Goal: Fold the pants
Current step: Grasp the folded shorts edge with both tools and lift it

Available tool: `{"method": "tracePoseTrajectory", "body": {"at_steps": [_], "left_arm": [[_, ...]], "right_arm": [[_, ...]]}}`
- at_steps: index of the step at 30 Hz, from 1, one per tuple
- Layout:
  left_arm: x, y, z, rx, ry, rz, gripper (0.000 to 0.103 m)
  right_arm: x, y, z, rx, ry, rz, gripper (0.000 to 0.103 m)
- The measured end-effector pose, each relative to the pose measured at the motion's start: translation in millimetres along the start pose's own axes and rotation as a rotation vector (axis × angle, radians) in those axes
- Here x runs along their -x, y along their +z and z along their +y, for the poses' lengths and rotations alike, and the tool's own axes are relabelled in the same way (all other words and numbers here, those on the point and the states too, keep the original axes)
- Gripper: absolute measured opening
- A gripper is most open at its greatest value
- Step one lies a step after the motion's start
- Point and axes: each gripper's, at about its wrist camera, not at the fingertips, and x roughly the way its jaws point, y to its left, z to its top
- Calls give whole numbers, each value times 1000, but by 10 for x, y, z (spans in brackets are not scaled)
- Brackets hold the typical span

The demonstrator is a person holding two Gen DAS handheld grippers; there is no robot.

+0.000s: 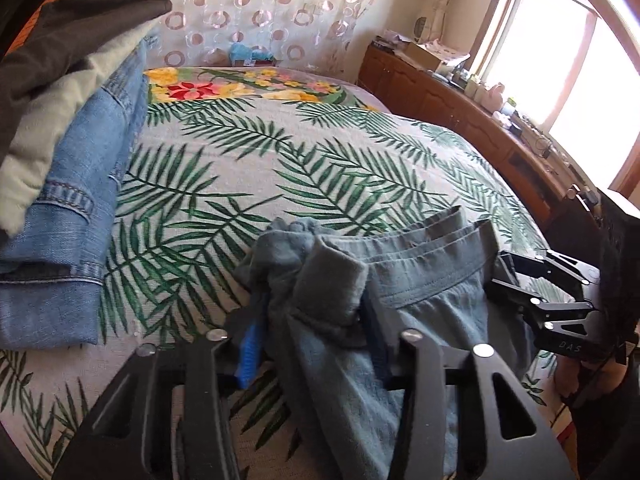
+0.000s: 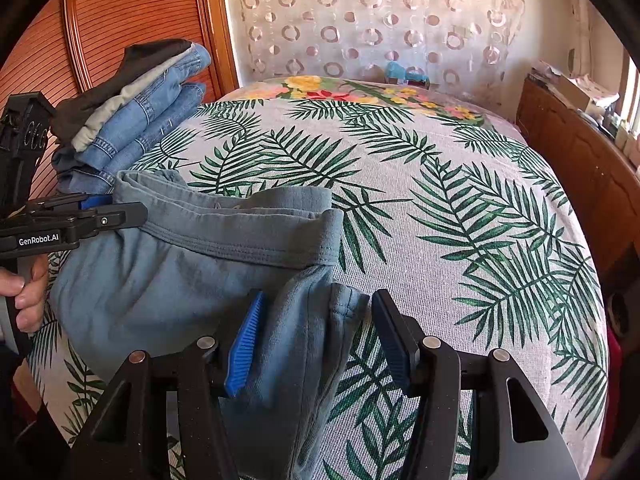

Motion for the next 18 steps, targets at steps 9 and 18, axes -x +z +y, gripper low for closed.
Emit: {"method": "tracePoseTrajectory", "body": {"at_steps": [9, 18], "left_arm": [[286, -7, -147, -14, -53, -64, 21], [850, -9, -485, -99, -50, -212, 19]], "right_arm": [[12, 13, -70, -34, 55, -3, 23], [277, -9, -82, -62, 103, -81, 12]]}}
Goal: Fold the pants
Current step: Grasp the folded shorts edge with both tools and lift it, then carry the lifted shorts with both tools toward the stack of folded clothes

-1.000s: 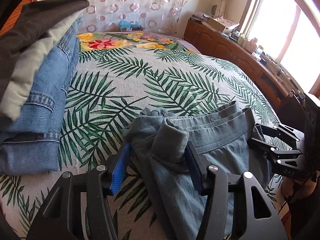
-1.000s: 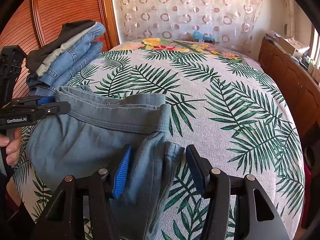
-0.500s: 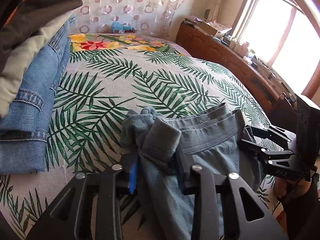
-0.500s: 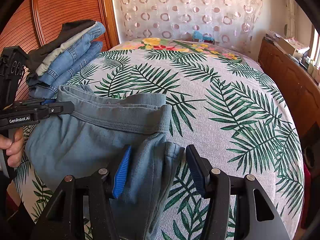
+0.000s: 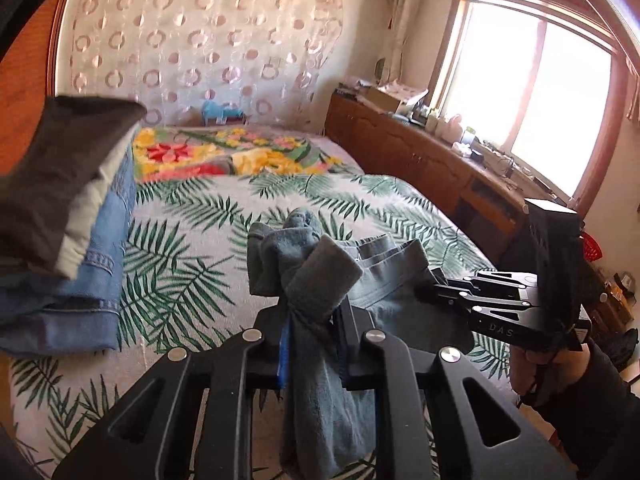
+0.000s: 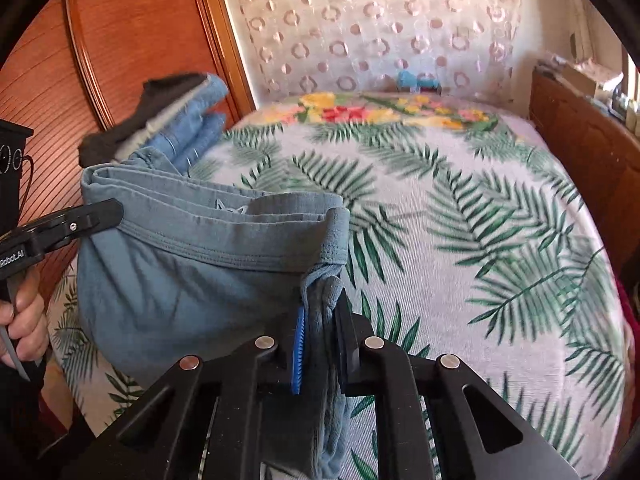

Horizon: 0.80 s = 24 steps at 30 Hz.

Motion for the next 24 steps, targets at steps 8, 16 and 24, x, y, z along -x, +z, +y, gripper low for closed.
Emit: {"method": "tracePoseTrajectory", "body": {"at_steps": [8, 16, 24], "left_arm": [[411, 196, -112, -29, 11, -118, 19], [649, 350, -187, -60, 21, -184, 19], [801, 458, -188, -92, 44, -232, 19]], "right_arm": [[595, 64, 136, 62, 1, -149, 12], [1084, 85, 243, 110, 5, -246, 12], [1356, 137, 326, 158, 6, -308, 12]]}}
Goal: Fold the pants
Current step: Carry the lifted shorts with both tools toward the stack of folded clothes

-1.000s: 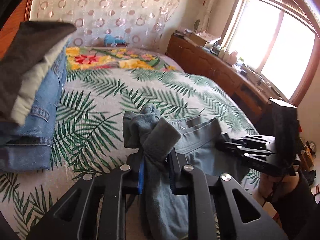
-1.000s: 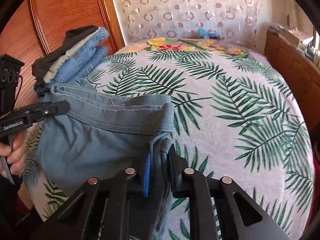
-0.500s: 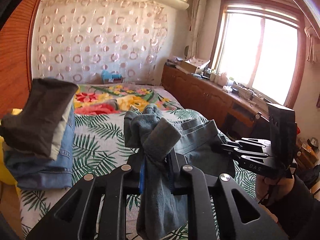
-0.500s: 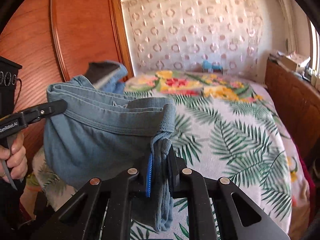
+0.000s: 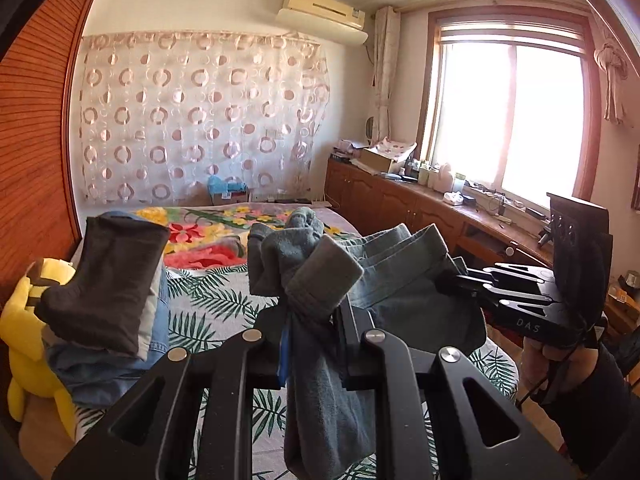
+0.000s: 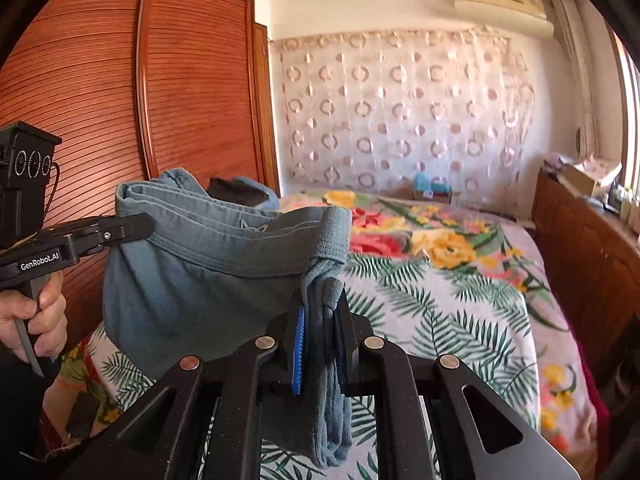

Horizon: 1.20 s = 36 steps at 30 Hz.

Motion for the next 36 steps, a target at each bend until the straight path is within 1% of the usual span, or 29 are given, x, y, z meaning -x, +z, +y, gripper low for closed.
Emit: {"method": "tracePoseTrajectory", "body": {"at_steps": [5, 15, 20, 27, 36], "left_arm": [[32, -14, 38, 0, 10, -11, 19], [34, -96, 199, 17, 25, -2, 19], [5, -102, 330, 31, 41, 3, 19], [-28, -92, 500, 42, 86, -8, 19], [-193, -47, 808, 56, 137, -8, 19]], "right_arm": [[-2, 18, 17, 29, 0, -17, 12], [-192, 3, 7, 62, 9, -4, 12], [-370, 70, -4, 66, 24, 6, 12], [-598, 226, -34, 95, 62, 15, 12], [-1095, 459, -163, 135, 113, 34, 12]]}}
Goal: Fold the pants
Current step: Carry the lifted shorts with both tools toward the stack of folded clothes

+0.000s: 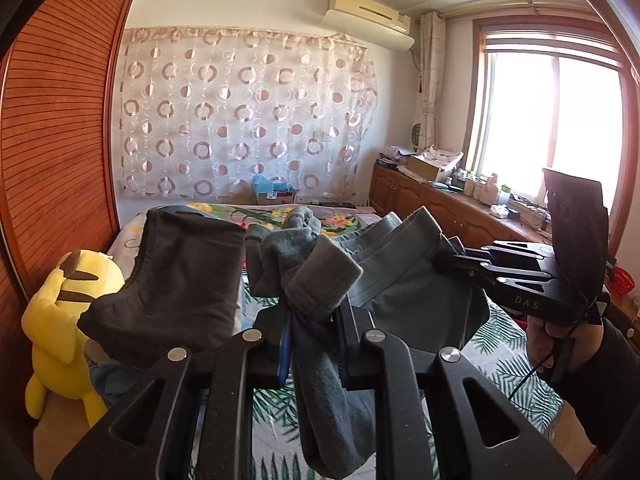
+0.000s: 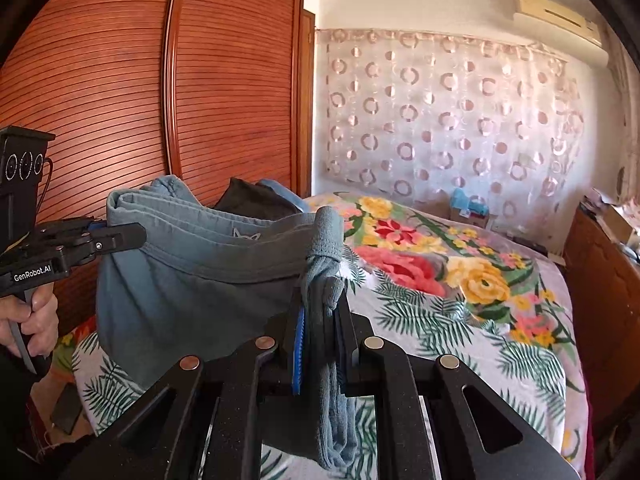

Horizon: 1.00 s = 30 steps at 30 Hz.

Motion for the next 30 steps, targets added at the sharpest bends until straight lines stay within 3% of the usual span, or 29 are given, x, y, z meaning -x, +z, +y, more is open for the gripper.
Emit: {"method": "tracePoseTrajectory", "body": {"at_steps": [11, 17, 30], "left_arm": [[-226, 185, 416, 67, 63, -37, 19], [-155, 310, 635, 108, 114, -105, 19], [-108, 16, 1039, 220, 213, -113, 19]], "right_arm": [[-697, 481, -307, 56, 58, -3, 12], [-1031, 806, -395, 107, 98, -42, 12], [-1990, 1096, -287, 237, 188, -21, 12]]}}
